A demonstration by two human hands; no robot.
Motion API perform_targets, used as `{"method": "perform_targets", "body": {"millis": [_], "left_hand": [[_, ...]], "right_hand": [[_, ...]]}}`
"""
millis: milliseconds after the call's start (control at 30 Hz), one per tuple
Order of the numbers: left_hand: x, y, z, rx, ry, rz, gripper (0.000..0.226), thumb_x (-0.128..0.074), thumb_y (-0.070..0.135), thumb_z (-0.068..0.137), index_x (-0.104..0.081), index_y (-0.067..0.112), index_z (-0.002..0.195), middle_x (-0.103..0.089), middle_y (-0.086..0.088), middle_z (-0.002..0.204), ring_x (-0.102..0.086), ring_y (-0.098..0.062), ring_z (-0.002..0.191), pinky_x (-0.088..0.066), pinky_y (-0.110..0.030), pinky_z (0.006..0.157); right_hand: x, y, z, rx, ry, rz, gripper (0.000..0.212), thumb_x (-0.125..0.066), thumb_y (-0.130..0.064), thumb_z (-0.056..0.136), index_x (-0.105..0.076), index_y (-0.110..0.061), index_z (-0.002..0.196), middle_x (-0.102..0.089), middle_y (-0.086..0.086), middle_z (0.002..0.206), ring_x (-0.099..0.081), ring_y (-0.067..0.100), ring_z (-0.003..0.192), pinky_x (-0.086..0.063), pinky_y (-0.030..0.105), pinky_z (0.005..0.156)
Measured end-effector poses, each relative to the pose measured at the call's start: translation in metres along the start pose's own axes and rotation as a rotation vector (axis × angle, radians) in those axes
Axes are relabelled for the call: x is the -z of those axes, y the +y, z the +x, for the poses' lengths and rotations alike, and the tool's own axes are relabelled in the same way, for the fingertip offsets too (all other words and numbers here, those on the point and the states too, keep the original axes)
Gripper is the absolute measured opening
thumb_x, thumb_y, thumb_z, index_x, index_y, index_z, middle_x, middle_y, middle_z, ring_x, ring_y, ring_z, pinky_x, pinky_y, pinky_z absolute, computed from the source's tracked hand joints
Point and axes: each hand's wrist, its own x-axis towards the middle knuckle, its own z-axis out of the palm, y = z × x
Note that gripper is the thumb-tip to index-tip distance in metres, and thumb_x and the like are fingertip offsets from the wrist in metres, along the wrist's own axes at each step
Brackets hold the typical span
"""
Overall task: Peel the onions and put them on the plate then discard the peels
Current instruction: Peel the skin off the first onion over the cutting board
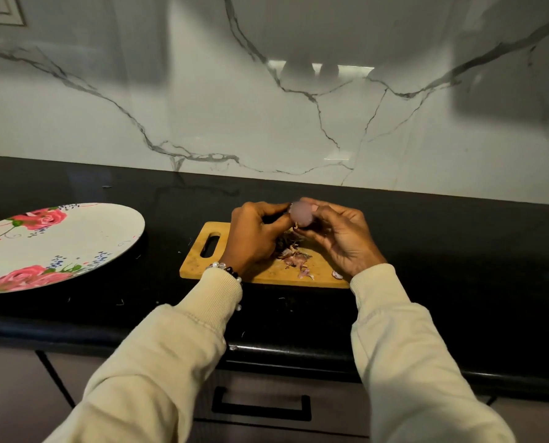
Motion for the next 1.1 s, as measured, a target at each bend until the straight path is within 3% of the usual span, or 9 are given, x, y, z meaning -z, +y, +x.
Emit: {"method": "perform_targets", "body": {"millis": [67,167,300,433,633,800,967,1100], "left_hand": [[0.0007,-0.0004,0.0013,-0.013,-0.008,0.031,0.024,-0.070,0.012,0.087,-0.072,0.006,0.111,-0.071,-0.002,0.086,-0.067,-0.011,0.078,-0.051,-0.014,0.066],[0.0025,-0.0009,0.0026,0.004,-0.027,0.005,0.022,-0.067,0.008,0.088,-0.072,0.005,0.109,-0.069,-0.003,0.084,-0.063,-0.004,0.073,-0.050,-0.013,0.066],[0.0038,-0.0046,0.0048,0.023,-0.023,0.021,0.023,-0.066,0.006,0.089,-0.071,0.005,0.111,-0.071,-0.002,0.089,-0.067,-0.013,0.083,-0.056,-0.023,0.075],[0.0032,-0.0055,0.0053,0.047,0.000,-0.010,0.024,-0.064,0.001,0.089,-0.071,0.005,0.112,-0.072,-0.004,0.094,-0.069,-0.018,0.087,-0.058,-0.025,0.076],[0.0026,-0.0049,0.0048,0.055,0.042,-0.047,0.025,-0.064,0.010,0.092,-0.070,0.008,0.116,-0.075,-0.005,0.100,-0.071,-0.011,0.086,-0.057,-0.026,0.076],[0.0028,0.0000,0.0002,-0.082,0.041,0.087,0.022,-0.072,0.016,0.087,-0.074,0.010,0.108,-0.074,0.006,0.091,-0.068,0.004,0.078,-0.054,-0.014,0.073],[0.0030,-0.0024,0.0011,-0.125,0.053,0.200,0.018,-0.070,0.013,0.088,-0.075,0.007,0.104,-0.075,-0.001,0.085,-0.066,-0.001,0.067,-0.054,-0.014,0.068],[0.0042,-0.0024,0.0024,-0.121,0.042,0.232,0.017,-0.067,0.009,0.089,-0.075,0.005,0.104,-0.075,-0.004,0.086,-0.064,0.001,0.070,-0.052,-0.011,0.066]], "right_hand": [[0.0000,0.0001,-0.0002,0.004,-0.007,0.001,0.016,-0.058,0.003,0.092,-0.073,-0.002,0.093,-0.076,0.011,0.093,-0.072,0.025,0.095,-0.058,0.042,0.086],[0.0006,-0.0002,-0.0003,0.004,-0.004,0.020,0.015,-0.058,0.003,0.092,-0.072,-0.001,0.094,-0.076,0.011,0.091,-0.072,0.025,0.092,-0.058,0.041,0.084],[0.0010,0.0003,0.0004,-0.007,-0.002,0.035,0.014,-0.058,0.002,0.092,-0.072,0.001,0.097,-0.075,0.016,0.095,-0.072,0.029,0.095,-0.059,0.042,0.082],[0.0005,0.0013,0.0007,-0.013,-0.019,0.041,0.015,-0.058,0.003,0.092,-0.071,0.002,0.098,-0.075,0.017,0.096,-0.072,0.029,0.093,-0.060,0.041,0.081],[0.0029,0.0017,0.0039,-0.002,-0.003,0.071,0.014,-0.059,0.000,0.092,-0.071,0.003,0.099,-0.074,0.020,0.099,-0.070,0.032,0.098,-0.057,0.046,0.083],[0.0043,0.0034,0.0061,-0.007,0.001,0.076,0.017,-0.057,0.002,0.093,-0.068,0.007,0.104,-0.071,0.023,0.107,-0.069,0.033,0.101,-0.059,0.043,0.082],[0.0031,0.0034,0.0044,-0.013,-0.015,0.036,0.015,-0.058,0.002,0.093,-0.070,0.004,0.101,-0.074,0.018,0.099,-0.071,0.029,0.097,-0.060,0.042,0.082],[0.0028,0.0029,0.0035,-0.017,-0.017,0.042,0.014,-0.059,0.001,0.092,-0.071,0.004,0.098,-0.073,0.020,0.101,-0.072,0.028,0.094,-0.062,0.038,0.076]]}}
